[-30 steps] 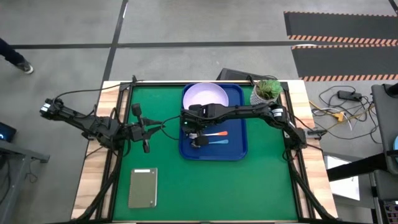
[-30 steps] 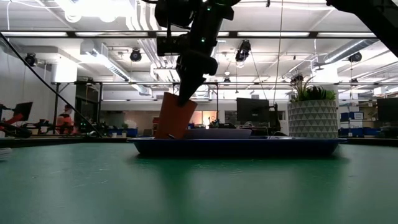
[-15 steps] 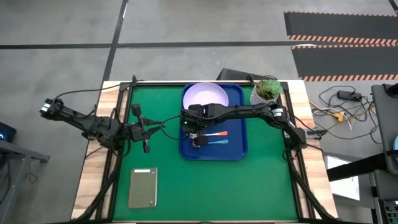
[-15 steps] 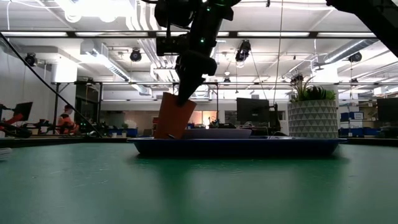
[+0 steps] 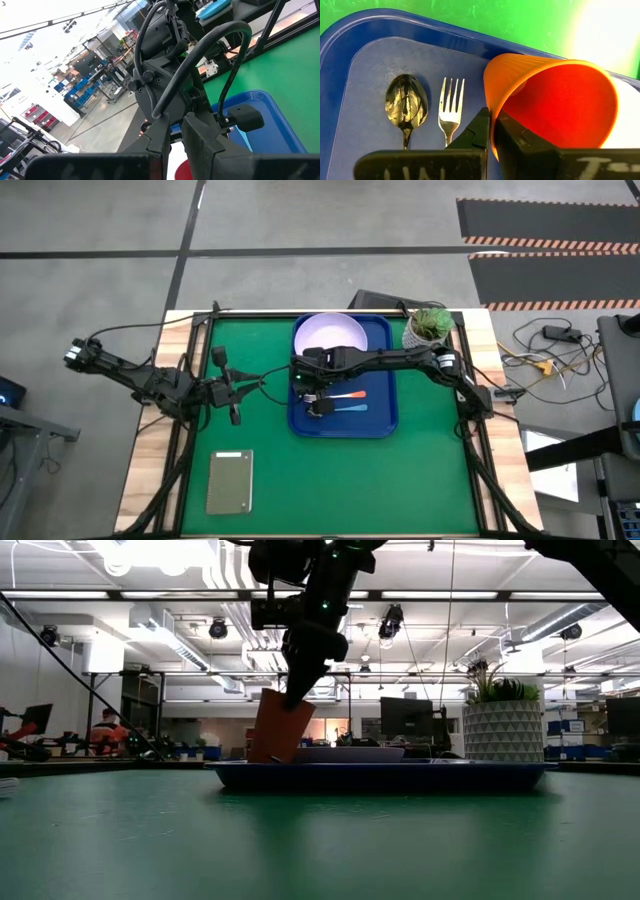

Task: Pick and place plate/cup/fork/spoon on tray
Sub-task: Put the orange cup on the blue serving tray to the top left of the orange fork

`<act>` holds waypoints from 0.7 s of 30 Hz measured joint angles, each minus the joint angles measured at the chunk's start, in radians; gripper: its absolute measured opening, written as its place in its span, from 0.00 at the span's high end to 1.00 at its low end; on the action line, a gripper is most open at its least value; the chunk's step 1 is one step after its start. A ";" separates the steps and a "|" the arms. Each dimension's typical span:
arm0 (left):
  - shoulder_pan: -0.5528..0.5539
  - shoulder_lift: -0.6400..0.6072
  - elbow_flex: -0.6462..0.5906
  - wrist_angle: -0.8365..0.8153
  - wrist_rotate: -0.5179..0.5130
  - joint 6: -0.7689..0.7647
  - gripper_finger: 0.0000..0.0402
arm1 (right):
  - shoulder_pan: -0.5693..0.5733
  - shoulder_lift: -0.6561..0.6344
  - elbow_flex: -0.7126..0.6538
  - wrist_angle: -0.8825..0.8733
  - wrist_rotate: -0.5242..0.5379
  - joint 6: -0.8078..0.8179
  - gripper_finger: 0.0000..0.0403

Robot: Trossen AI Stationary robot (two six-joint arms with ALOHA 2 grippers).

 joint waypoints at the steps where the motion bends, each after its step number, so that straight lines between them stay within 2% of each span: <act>1: 0.000 0.000 0.000 0.000 -0.001 0.000 0.91 | 0.000 0.000 0.000 0.000 0.000 0.001 0.98; 21: 0.000 0.001 0.000 0.000 -0.002 0.000 0.91 | 0.000 0.000 0.000 0.000 0.000 0.015 0.96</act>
